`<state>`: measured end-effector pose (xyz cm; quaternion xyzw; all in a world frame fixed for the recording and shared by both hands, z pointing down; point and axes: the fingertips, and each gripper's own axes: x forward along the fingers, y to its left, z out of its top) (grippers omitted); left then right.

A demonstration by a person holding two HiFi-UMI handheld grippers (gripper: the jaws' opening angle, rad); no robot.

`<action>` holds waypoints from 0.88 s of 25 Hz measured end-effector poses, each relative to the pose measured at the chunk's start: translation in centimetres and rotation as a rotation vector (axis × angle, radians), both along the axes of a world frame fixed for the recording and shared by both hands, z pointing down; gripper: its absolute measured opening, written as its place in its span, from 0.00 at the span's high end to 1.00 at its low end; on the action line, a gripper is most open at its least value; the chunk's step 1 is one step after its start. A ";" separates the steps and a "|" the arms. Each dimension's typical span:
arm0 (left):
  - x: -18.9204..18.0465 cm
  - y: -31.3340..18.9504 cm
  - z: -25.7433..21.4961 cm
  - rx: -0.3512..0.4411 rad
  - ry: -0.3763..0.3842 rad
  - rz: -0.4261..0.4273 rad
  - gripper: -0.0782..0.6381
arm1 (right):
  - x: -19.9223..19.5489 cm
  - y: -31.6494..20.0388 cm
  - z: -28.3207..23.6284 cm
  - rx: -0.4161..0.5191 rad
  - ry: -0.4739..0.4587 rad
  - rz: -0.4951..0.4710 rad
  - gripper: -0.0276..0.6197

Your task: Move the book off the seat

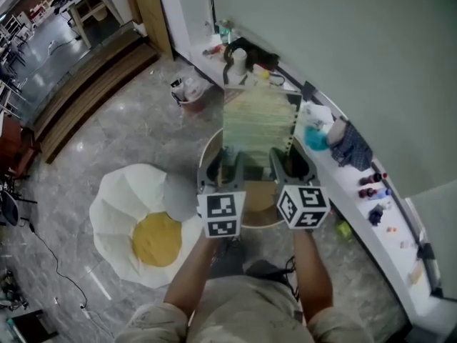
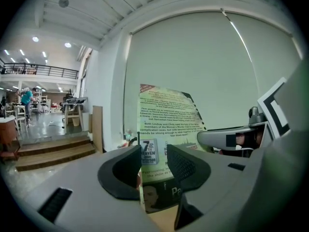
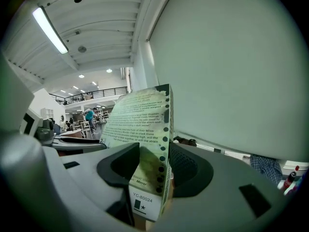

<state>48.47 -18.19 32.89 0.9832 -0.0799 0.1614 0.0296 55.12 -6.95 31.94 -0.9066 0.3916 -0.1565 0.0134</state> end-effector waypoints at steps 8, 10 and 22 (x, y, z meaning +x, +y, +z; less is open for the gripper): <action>2.0 -0.5 7.5 -0.050 -0.117 0.013 0.65 | 1.9 -0.5 7.6 -0.054 -0.111 0.009 0.64; 2.7 -0.3 9.8 -0.060 -0.151 0.014 0.65 | 2.6 -0.3 10.0 -0.063 -0.148 0.010 0.64; 6.0 2.3 26.9 -0.153 -0.369 -0.026 0.65 | 6.4 2.0 27.5 -0.177 -0.355 -0.046 0.64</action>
